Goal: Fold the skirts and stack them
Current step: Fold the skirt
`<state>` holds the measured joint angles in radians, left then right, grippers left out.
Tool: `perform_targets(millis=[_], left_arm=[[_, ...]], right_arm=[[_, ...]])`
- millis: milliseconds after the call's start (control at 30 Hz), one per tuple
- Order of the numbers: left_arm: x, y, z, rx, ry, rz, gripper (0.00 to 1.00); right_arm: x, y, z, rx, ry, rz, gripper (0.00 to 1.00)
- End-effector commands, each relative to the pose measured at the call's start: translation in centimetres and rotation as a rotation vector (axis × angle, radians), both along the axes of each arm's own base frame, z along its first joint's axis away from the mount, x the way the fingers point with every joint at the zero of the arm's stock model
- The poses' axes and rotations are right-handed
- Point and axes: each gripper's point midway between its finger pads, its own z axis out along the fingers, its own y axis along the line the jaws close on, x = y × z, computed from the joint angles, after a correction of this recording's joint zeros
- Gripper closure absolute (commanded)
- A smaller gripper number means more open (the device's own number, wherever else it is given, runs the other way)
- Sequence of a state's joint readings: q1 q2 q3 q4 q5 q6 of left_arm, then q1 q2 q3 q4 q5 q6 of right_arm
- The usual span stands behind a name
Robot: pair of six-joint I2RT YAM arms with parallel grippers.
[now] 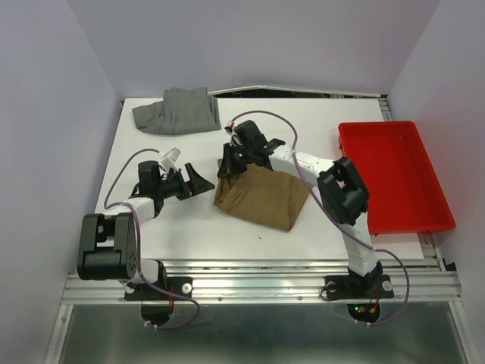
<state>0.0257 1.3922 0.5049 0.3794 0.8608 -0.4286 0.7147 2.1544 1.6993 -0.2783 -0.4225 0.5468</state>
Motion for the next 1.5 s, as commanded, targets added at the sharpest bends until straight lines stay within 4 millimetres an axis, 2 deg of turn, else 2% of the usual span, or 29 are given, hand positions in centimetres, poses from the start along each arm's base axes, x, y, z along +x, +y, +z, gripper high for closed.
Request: perform_targets(millis=[0,133,200,267,300,433,500,767,1000,1167,1267,1300,1467], left_arm=[[1.9,-2.3,2.8,-0.049,-0.168,-0.062,0.02],[2.0,-4.7,2.6,-0.059,-0.167,-0.122,0.02],[2.1,-5.3,1.6,-0.076,-0.118,-0.116,0.02],[2.6,-5.6,1.6,-0.088,-0.127,-0.117,0.02],[2.5,-6.0,1.0,-0.096,-0.107,-0.133,0.02],[1.8,-7.6,1.6,-0.155,-0.14,-0.189,0.02],[1.4,-8.3,1.2,-0.167,-0.119,-0.19,0.01],[1.1,-10.2,0.8,-0.237,-0.085,-0.2,0.02],[1.7,-10.2,-1.1,-0.229,-0.03,-0.109,0.02],[1.1,-11.8,-0.8,-0.259,-0.039,-0.143,0.02],[1.0,-12.4,-1.5,-0.259,-0.019,-0.149,0.05],[1.0,-12.4,-2.0,-0.262,0.005,-0.142,0.1],[1.3,-12.7,-1.8,-0.296,0.012,-0.133,0.3]], right_arm=[[0.5,1.4,6.9,0.124,-0.12,0.021,0.99],[0.6,1.6,7.4,0.135,-0.123,0.02,0.99],[0.6,1.6,7.9,0.142,-0.13,0.024,0.99],[0.6,1.6,8.1,0.143,-0.131,0.024,0.99],[0.5,1.6,8.2,0.144,-0.138,0.028,0.99],[0.5,1.5,8.2,0.141,-0.133,0.027,0.99],[0.4,1.6,8.3,0.148,-0.128,0.027,0.99],[0.5,1.9,8.6,0.158,-0.125,0.031,0.99],[0.6,2.0,9.0,0.164,-0.127,0.026,0.99],[0.7,2.1,9.0,0.166,-0.124,0.025,0.99],[0.7,2.1,8.9,0.165,-0.121,0.026,0.99],[0.7,2.1,8.9,0.166,-0.123,0.027,0.99],[0.4,2.0,9.0,0.171,-0.118,0.035,0.99]])
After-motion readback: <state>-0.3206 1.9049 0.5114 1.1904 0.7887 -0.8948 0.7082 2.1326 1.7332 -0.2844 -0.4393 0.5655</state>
